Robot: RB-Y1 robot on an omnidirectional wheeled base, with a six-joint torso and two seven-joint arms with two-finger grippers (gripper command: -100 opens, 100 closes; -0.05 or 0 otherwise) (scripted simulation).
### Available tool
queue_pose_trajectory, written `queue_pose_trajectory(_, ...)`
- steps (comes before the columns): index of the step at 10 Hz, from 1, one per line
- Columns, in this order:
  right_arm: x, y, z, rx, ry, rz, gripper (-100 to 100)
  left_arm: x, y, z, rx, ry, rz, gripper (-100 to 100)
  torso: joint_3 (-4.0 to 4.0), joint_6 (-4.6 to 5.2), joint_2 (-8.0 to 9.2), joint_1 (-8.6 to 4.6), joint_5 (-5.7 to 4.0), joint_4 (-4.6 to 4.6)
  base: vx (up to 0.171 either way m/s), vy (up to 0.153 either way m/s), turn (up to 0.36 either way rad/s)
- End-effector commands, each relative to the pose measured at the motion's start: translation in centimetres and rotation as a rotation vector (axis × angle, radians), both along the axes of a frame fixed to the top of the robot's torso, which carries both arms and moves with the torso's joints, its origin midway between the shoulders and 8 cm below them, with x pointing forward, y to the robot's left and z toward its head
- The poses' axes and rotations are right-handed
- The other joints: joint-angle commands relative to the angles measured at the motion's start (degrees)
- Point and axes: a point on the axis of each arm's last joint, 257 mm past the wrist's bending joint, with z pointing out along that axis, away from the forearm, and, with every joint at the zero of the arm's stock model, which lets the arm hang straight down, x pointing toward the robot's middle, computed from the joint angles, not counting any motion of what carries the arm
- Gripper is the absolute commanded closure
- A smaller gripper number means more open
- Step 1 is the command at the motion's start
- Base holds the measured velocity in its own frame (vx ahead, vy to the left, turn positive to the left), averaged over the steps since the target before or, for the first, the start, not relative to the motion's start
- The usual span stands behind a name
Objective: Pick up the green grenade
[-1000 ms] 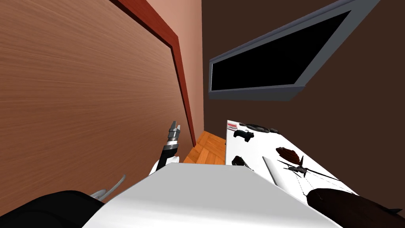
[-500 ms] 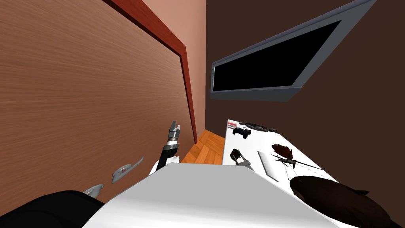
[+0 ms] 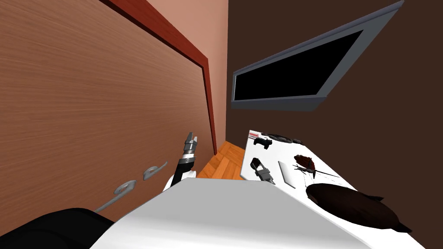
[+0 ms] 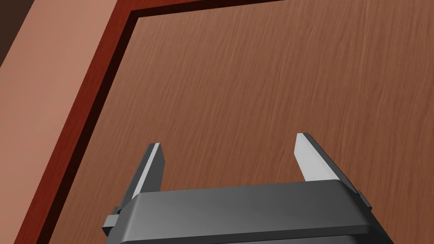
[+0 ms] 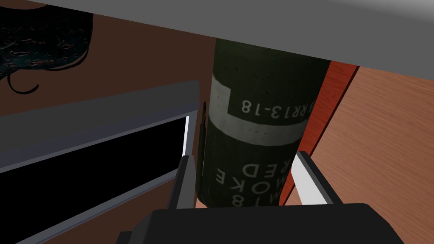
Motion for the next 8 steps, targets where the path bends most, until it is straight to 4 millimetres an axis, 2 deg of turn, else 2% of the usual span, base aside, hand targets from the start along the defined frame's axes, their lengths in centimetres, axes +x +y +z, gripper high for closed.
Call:
queue_pose_trajectory(1,1.8,-0.5,-0.2,0.0,0.009,-0.02,100,0.0,0.0,0.0,0.0,0.0,0.0,0,0.0,0.0,0.0,0.0,0.0,0.0,-0.152,0.008,0.117)
queue_pose_trajectory(3,4.5,-0.9,-0.1,0.001,0.012,-0.04,100,0.0,0.0,0.0,0.0,0.0,0.0,0,0.07,-0.01,0.16,-0.06,-0.02,-0.01,-0.188,-0.01,0.135)
queue_pose_trajectory(5,4.5,-1.0,-0.2,0.001,0.016,-0.043,100,0.0,0.0,0.0,0.0,0.0,0.0,0,-0.02,0.06,-0.04,-0.06,-0.02,-0.04,-0.057,-0.003,0.0)
queue_pose_trajectory(6,6.1,-1.6,-0.8,-0.004,0.045,-0.068,100,0.0,0.0,0.0,0.0,0.0,0.0,0,-0.17,0.09,-0.31,-0.07,-0.01,-0.08,-0.123,-0.017,0.17)
queue_pose_trajectory(8,7.1,-1.5,-0.1,0.0,0.028,-0.066,100,0.0,0.0,0.0,0.0,0.0,0.0,0,0.0,0.05,0.02,-0.11,-0.03,-0.04,-0.119,-0.004,0.05)
